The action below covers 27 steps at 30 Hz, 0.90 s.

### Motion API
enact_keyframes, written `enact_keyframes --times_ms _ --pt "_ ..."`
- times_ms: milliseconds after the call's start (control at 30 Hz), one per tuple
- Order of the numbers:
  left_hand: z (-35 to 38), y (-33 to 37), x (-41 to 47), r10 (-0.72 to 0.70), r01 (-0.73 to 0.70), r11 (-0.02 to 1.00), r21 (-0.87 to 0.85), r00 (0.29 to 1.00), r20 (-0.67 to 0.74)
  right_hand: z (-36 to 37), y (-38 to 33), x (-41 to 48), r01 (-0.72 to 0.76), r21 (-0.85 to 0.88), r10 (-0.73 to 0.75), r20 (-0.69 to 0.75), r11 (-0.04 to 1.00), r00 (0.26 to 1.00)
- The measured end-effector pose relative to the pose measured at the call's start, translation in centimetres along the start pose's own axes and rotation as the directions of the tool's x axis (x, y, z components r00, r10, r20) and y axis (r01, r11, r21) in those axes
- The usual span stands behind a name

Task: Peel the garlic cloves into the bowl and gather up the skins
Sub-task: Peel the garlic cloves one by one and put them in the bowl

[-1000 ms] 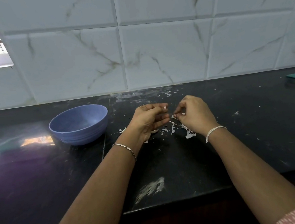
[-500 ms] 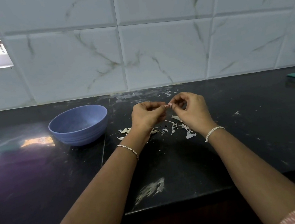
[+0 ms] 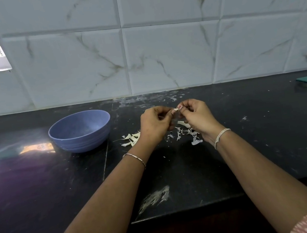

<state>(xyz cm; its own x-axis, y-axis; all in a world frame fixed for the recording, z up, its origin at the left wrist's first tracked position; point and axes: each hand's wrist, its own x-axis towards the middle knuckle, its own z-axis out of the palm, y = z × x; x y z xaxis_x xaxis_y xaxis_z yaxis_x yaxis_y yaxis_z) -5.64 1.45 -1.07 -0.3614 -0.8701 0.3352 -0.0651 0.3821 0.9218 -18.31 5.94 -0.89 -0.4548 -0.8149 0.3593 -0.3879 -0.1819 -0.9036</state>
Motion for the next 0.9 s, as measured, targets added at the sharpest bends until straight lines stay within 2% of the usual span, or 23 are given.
enact_keyframes --times_ms 100,233,367,633,900 --pt "-0.1 0.1 0.0 -0.032 0.032 0.995 -0.095 0.999 0.001 0.2 0.0 -0.1 -0.027 0.039 0.025 0.045 0.999 0.999" --pt "-0.2 0.0 0.1 -0.064 0.063 0.98 -0.19 0.998 0.002 0.4 0.1 -0.1 -0.011 0.043 0.01 0.033 0.999 0.999" --pt "-0.3 0.0 0.0 -0.107 0.124 0.936 -0.328 0.992 0.071 0.3 0.3 0.1 -0.005 0.036 0.004 0.028 0.999 1.0" --pt "-1.1 0.0 0.0 -0.162 0.205 0.91 -0.361 0.976 0.148 0.2 0.1 -0.1 0.006 -0.05 0.001 0.143 0.999 0.99" --pt "-1.5 -0.1 0.3 -0.17 0.224 0.91 -0.348 0.969 0.18 -0.9 0.6 0.6 -0.032 -0.132 0.026 -0.053 0.991 0.998"
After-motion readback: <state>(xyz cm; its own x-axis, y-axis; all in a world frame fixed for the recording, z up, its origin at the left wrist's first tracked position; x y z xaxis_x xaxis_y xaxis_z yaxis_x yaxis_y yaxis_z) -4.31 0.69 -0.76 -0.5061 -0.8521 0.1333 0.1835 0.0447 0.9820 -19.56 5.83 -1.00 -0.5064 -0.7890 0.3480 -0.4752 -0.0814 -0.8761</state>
